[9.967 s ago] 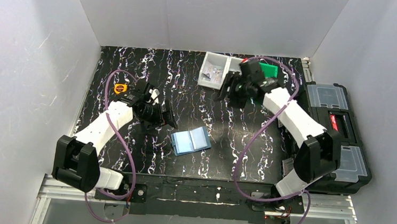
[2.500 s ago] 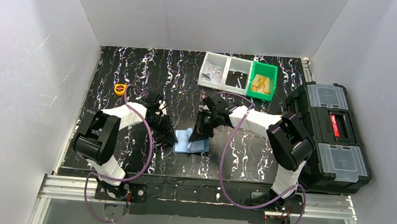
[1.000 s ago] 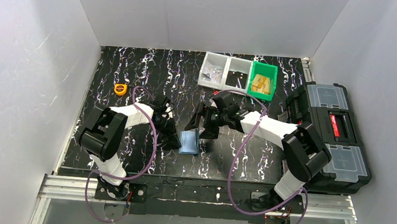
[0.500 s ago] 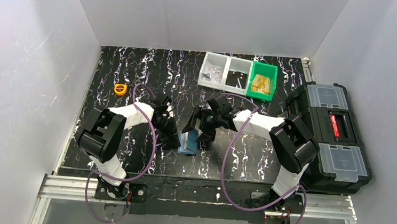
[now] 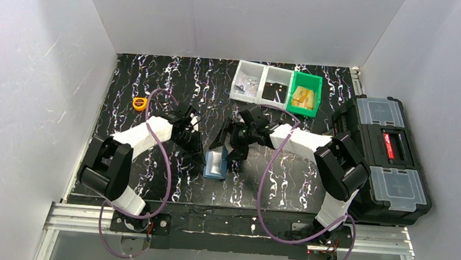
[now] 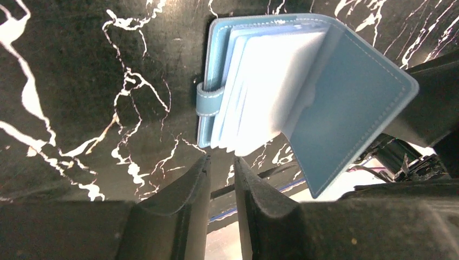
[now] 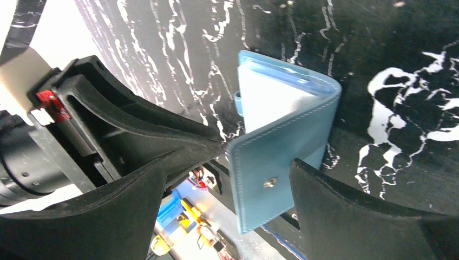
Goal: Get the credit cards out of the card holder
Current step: Close the card holder at the center of the board, then reset both arms
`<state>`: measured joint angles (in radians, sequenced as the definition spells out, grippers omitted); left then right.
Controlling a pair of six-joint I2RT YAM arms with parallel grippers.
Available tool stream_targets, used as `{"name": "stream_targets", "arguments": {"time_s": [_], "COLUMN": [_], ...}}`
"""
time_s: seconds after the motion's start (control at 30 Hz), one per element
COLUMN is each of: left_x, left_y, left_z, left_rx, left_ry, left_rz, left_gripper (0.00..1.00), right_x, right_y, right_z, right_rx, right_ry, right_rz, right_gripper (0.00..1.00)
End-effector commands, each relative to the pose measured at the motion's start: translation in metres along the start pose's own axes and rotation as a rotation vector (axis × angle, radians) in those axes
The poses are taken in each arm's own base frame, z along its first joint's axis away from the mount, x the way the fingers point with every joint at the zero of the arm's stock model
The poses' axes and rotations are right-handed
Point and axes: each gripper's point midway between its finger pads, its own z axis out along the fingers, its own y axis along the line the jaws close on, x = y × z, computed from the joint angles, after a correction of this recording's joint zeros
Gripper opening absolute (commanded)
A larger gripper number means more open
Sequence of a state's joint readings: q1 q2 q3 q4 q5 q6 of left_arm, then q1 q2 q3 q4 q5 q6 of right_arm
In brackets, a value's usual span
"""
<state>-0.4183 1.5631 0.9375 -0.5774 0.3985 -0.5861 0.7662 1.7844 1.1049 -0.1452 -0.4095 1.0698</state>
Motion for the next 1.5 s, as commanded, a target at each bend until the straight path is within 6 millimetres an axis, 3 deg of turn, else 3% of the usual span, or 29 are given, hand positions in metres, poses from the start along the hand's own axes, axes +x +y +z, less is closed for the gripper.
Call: {"name": "stream_targets", "arguments": {"time_s": [0.0, 0.13, 0.37, 0.57, 0.73, 0.87, 1.0, 1.17, 1.3, 1.4, 1.47], "left_x": [0.002, 0.004, 0.007, 0.007, 0.004, -0.001, -0.011, -0.030, -0.042, -0.049, -0.053], "left_y": [-0.002, 0.002, 0.002, -0.001, -0.007, -0.016, -0.031, -0.064, -0.089, -0.104, -0.110], "left_z": [-0.028, -0.040, -0.054, -0.058, -0.060, -0.066, -0.081, -0.114, -0.138, -0.152, -0.158], "left_rx": [-0.026, -0.049, -0.046, -0.036, -0.016, 0.005, 0.043, 0.121, 0.182, 0.224, 0.240], "left_ry": [-0.046, -0.070, -0.095, -0.097, -0.096, -0.114, -0.159, -0.252, -0.313, -0.348, -0.370], "left_rz": [0.061, 0.079, 0.089, 0.097, 0.098, 0.105, 0.128, 0.184, 0.227, 0.255, 0.267], "left_gripper": [0.22, 0.23, 0.23, 0.23, 0.23, 0.27, 0.29, 0.33, 0.43, 0.57, 0.78], "right_x": [-0.008, -0.005, -0.002, -0.002, 0.003, 0.000, -0.009, -0.023, -0.035, -0.042, -0.043], "right_y": [0.042, 0.044, 0.042, 0.017, -0.007, 0.007, 0.037, 0.071, 0.084, 0.081, 0.077], "right_z": [-0.023, -0.019, 0.010, 0.037, 0.045, 0.032, 0.010, -0.028, -0.064, -0.090, -0.108], "right_rx": [-0.067, -0.065, -0.062, -0.006, 0.040, 0.027, -0.008, -0.073, -0.100, -0.094, -0.091], "right_ry": [-0.049, -0.036, 0.038, 0.060, 0.070, 0.044, 0.011, -0.051, -0.119, -0.185, -0.227], "right_rz": [-0.067, -0.076, -0.067, -0.039, -0.022, -0.062, -0.127, -0.177, -0.204, -0.220, -0.227], "right_gripper": [0.91, 0.91, 0.91, 0.90, 0.90, 0.91, 0.91, 0.93, 0.98, 0.98, 0.98]}}
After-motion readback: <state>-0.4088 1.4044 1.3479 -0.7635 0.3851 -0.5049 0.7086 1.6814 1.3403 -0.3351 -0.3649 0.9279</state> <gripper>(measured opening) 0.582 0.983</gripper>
